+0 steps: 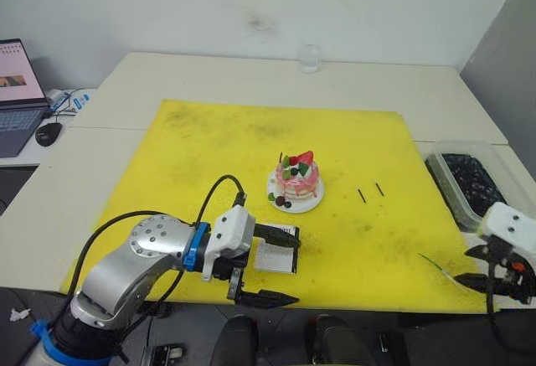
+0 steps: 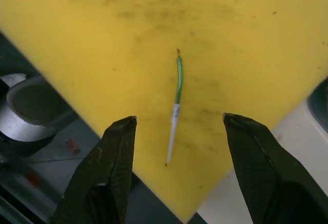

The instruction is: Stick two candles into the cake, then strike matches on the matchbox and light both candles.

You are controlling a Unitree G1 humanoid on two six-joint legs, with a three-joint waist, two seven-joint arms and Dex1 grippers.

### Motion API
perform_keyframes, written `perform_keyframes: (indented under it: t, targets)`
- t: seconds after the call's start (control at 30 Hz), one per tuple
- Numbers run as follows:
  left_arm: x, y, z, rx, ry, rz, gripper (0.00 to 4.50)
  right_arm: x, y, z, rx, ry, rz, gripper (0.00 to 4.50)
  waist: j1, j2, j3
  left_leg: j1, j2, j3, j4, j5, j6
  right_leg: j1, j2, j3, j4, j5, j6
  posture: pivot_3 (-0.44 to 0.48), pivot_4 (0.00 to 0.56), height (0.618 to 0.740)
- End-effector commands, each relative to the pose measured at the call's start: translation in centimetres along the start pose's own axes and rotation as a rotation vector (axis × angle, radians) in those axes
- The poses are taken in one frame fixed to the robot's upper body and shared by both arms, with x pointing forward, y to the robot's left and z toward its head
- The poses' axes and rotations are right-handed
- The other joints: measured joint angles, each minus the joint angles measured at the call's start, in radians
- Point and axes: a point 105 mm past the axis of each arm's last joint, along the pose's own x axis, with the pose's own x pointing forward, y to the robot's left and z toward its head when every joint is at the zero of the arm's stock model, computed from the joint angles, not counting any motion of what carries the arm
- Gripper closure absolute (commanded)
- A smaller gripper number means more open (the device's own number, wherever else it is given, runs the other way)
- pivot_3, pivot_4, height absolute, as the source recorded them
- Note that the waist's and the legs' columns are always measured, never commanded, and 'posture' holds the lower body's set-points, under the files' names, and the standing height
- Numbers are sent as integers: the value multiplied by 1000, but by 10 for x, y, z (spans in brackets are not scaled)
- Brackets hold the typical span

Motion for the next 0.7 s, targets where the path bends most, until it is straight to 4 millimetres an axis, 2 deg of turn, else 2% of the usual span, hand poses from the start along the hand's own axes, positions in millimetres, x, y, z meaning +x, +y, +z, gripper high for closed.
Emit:
perform_keyframes:
  t: [0.03, 0.13, 0.37, 0.7]
  targets:
    - [9, -8, 18, 81, -54, -25, 0, 4, -6, 2, 46, 31, -9, 1711, 1, -1, 0, 0, 0, 0, 0, 0, 0, 0, 0, 0, 0, 0, 0, 0, 150, 740]
    - [15, -11, 23, 116, -62, -26, 0, 11, -10, 0, 79, 52, -17, 1711, 2, -1, 0, -1, 0, 0, -1, 0, 0, 0, 1, -1, -1, 2, 4, 0, 150, 740]
    - [22, -16, 31, 136, -89, -24, 0, 24, -4, -8, 113, 101, 19, 1711, 1, -1, 0, -1, 0, 0, -1, 0, 0, -1, 2, -1, 0, 2, 5, 0, 150, 740]
    - [25, -9, 34, 140, -94, -11, 0, 37, -7, -6, 147, 89, 15, 1711, 0, -1, 0, -1, 0, 0, 0, 0, 0, 0, 3, 0, 0, 3, 7, 0, 150, 740]
